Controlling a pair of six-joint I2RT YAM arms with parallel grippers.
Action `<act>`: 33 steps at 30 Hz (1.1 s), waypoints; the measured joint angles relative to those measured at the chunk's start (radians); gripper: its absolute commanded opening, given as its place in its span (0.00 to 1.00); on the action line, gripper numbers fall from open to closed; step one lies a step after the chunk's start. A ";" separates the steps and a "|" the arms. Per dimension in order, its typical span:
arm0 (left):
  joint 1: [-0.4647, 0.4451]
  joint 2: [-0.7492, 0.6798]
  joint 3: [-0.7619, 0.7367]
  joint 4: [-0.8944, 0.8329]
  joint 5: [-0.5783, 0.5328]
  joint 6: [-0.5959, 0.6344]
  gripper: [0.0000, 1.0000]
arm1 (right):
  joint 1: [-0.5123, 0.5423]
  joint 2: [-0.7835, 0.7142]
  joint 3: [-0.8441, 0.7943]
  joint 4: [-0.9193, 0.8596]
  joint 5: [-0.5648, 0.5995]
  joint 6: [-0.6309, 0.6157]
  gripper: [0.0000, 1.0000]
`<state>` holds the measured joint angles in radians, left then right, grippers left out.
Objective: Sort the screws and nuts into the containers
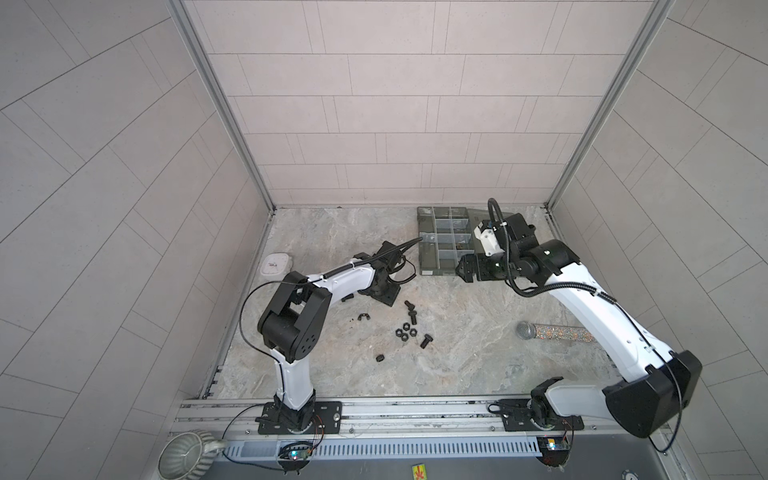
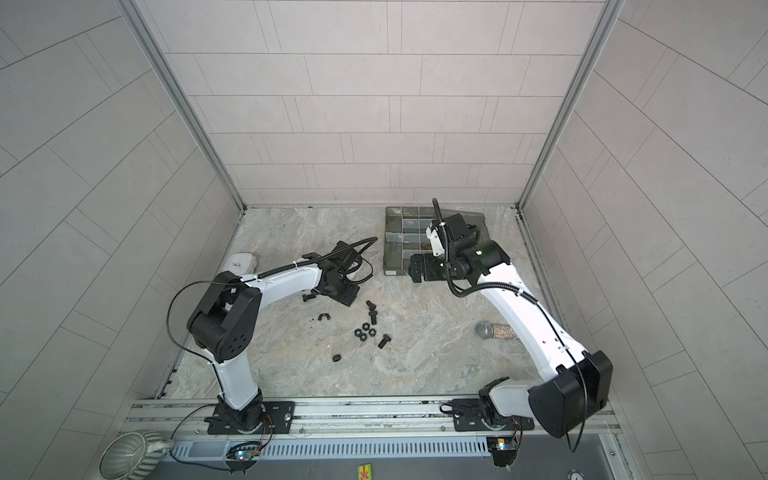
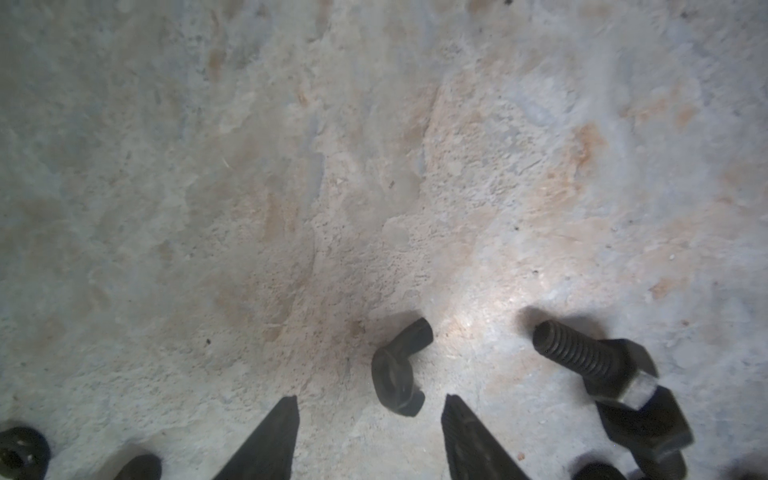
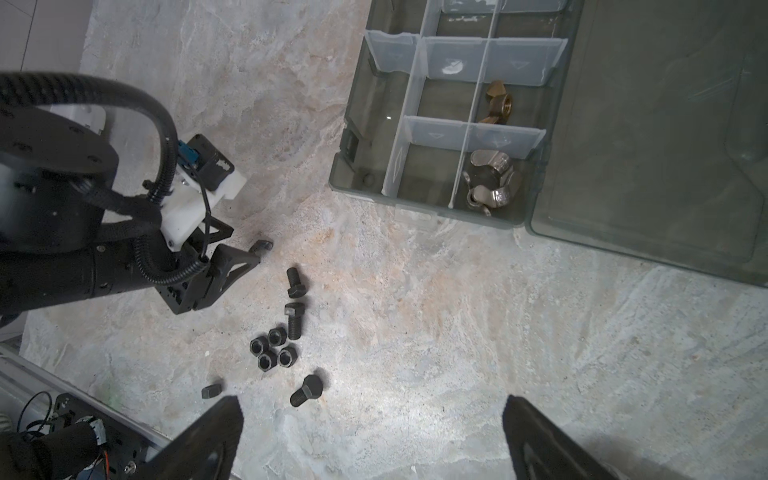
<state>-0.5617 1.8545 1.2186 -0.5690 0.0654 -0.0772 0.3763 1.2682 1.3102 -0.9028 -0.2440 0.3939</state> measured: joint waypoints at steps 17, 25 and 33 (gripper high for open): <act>0.000 0.098 0.074 -0.018 -0.005 0.021 0.17 | -0.043 -0.186 -0.113 -0.054 -0.004 -0.008 0.99; 0.000 0.107 0.115 -0.082 -0.009 0.030 0.12 | -0.062 -0.183 -0.126 -0.060 -0.011 -0.011 0.99; -0.002 0.131 0.356 -0.172 -0.008 0.022 0.12 | -0.110 -0.183 -0.126 -0.072 -0.024 -0.033 0.99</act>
<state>-0.5640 1.9854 1.5742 -0.7414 0.0578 -0.0551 0.2661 1.0851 1.1843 -0.9749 -0.2680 0.3611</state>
